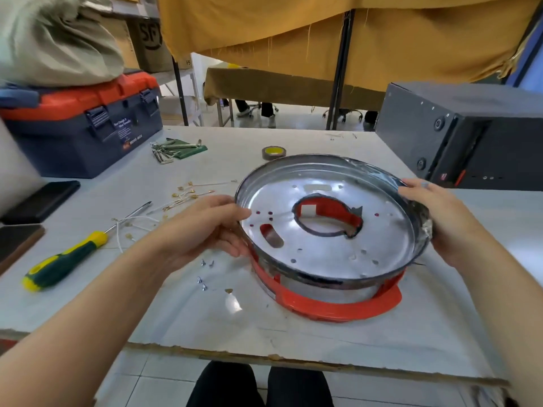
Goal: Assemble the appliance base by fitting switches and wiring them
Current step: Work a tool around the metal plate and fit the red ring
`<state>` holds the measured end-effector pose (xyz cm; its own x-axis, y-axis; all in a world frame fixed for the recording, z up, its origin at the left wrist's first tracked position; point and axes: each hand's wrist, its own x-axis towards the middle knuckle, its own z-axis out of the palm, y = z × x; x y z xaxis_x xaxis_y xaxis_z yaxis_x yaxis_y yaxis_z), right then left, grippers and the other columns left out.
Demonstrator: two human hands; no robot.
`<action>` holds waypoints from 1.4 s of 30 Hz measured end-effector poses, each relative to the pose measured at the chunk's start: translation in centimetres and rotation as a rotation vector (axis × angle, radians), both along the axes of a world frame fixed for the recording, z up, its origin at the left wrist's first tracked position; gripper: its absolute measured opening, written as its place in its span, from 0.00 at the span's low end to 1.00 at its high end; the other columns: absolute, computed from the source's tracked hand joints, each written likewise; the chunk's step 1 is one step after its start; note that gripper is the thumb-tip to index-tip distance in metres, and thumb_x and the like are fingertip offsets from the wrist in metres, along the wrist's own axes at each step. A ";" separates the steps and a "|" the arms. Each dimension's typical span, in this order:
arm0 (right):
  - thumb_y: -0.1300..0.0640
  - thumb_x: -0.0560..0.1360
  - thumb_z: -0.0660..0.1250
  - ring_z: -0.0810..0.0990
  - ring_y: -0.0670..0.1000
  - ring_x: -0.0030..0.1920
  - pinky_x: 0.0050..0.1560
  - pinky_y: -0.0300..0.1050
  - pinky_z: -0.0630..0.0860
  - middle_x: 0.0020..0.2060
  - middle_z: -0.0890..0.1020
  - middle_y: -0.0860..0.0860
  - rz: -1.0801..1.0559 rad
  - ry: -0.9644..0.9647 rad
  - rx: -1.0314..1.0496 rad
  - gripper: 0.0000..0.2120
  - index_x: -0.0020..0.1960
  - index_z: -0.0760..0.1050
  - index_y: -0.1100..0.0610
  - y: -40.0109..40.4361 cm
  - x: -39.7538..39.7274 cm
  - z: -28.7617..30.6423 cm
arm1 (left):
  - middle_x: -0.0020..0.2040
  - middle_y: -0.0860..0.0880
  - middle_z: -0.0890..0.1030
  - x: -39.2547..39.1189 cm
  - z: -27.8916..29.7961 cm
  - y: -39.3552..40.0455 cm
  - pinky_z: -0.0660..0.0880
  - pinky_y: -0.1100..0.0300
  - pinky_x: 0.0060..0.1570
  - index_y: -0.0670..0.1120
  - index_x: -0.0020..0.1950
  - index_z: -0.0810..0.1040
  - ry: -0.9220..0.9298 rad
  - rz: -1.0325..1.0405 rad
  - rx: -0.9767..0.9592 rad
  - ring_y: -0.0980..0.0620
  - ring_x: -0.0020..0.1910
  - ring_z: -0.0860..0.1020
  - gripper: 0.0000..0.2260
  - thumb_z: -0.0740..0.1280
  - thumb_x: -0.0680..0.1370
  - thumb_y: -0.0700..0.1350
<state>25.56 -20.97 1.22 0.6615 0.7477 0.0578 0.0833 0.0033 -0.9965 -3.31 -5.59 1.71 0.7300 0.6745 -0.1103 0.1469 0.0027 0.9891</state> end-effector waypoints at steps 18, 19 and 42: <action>0.62 0.77 0.61 0.83 0.46 0.38 0.39 0.40 0.77 0.40 0.85 0.46 0.218 -0.137 -0.173 0.12 0.52 0.80 0.48 0.8 2.1 -0.2 | 0.25 0.46 0.79 0.3 -0.8 0.3 0.70 0.63 0.24 0.47 0.31 0.76 0.259 -0.063 0.272 0.48 0.26 0.78 0.16 0.63 0.79 0.45; 0.62 0.77 0.61 0.83 0.44 0.37 0.38 0.39 0.77 0.39 0.84 0.44 0.218 -0.160 -0.174 0.13 0.50 0.80 0.47 0.8 2.1 -0.2 | 0.25 0.45 0.78 0.4 -0.8 0.4 0.70 0.63 0.25 0.43 0.32 0.75 0.251 -0.052 0.276 0.48 0.26 0.78 0.15 0.62 0.79 0.43; 0.56 0.76 0.65 0.73 0.24 0.52 0.51 0.30 0.66 0.47 0.77 0.23 0.479 -0.681 -0.365 0.20 0.47 0.76 0.28 3.0 4.2 1.0 | 0.22 0.50 0.71 1.4 -0.6 1.3 0.68 0.64 0.25 0.48 0.25 0.67 0.225 -0.094 0.279 0.52 0.22 0.73 0.20 0.65 0.77 0.40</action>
